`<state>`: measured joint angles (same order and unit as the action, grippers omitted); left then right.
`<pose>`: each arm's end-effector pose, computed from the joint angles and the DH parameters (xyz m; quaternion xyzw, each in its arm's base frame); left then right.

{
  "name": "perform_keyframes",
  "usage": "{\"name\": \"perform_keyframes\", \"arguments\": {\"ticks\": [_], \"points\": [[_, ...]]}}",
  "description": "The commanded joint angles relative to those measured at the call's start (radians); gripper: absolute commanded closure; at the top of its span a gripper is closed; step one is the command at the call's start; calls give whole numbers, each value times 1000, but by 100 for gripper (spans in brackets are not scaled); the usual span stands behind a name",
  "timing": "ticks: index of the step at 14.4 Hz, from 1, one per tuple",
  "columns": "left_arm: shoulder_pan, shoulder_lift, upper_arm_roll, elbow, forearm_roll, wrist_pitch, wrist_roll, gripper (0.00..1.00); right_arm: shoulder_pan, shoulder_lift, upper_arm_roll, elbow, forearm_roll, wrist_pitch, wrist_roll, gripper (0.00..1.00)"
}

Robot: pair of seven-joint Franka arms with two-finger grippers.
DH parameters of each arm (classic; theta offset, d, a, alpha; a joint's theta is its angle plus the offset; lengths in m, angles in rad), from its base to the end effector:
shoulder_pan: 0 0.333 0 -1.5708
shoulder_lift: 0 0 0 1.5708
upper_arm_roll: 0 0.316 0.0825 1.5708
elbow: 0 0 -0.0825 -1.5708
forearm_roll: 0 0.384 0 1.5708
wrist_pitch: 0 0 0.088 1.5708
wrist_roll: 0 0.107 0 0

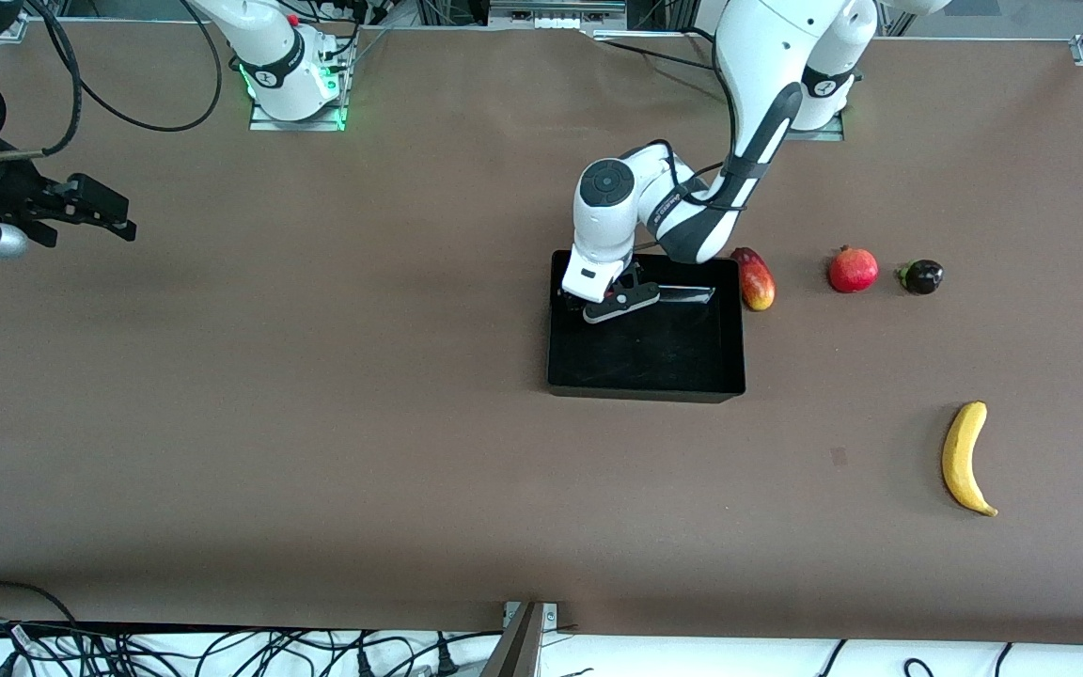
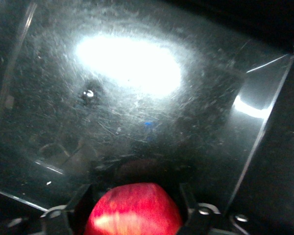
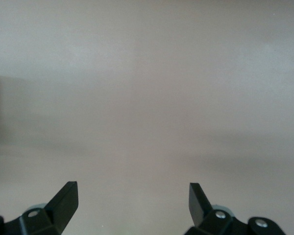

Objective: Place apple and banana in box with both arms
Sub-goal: 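Open the left gripper over the apple and move it to the banana, then grasp the yellow banana with the left gripper and lift it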

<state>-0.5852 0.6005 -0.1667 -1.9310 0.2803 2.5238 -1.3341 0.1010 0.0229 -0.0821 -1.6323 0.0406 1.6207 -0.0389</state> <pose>0.4549 -0.4248 0.1767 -0.9812 -0.1901 -0.0318 0.0136 0.5634 0.0153 0.5870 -0.9993 -0.0275 0.0170 0.0195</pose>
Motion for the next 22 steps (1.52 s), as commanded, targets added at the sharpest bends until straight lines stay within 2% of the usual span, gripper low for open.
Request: {"name": "perform_keyframes", "arguments": {"ticks": [1, 3, 5, 7, 9, 12, 16, 18, 20, 22], "points": [[16, -14, -5, 39, 31, -70, -22, 0, -6, 15, 13, 32, -8, -7, 83, 0], [82, -59, -36, 125, -1, -260, 57, 0, -9, 17, 10, 34, -8, -4, 88, 0], [175, -82, -50, 272, -140, -463, 252, 0, -7, 15, 11, 34, -11, -4, 88, 0], [311, -90, -56, 401, -176, -662, 486, 0, -9, 14, 5, 45, -21, -2, 85, 0], [424, -93, -44, 440, -164, -720, 751, 0, -6, 15, 8, 46, -28, 1, 83, 0], [623, -74, -31, 443, -72, -665, 1202, 0, 0, 18, 13, 46, -54, 2, 77, 0], [841, 27, -16, 441, -47, -389, 1645, 0, -1, 25, 11, 48, -54, 2, 76, 0], [901, 86, -13, 437, -17, -282, 1809, 0, -1, 25, 11, 48, -56, 4, 80, 0], [955, 134, -11, 440, 39, -203, 1863, 0, -1, 25, 10, 48, -56, 5, 83, 0], [966, 189, -11, 441, 36, -142, 1889, 0, -1, 25, 10, 48, -56, 8, 85, 0]]}}
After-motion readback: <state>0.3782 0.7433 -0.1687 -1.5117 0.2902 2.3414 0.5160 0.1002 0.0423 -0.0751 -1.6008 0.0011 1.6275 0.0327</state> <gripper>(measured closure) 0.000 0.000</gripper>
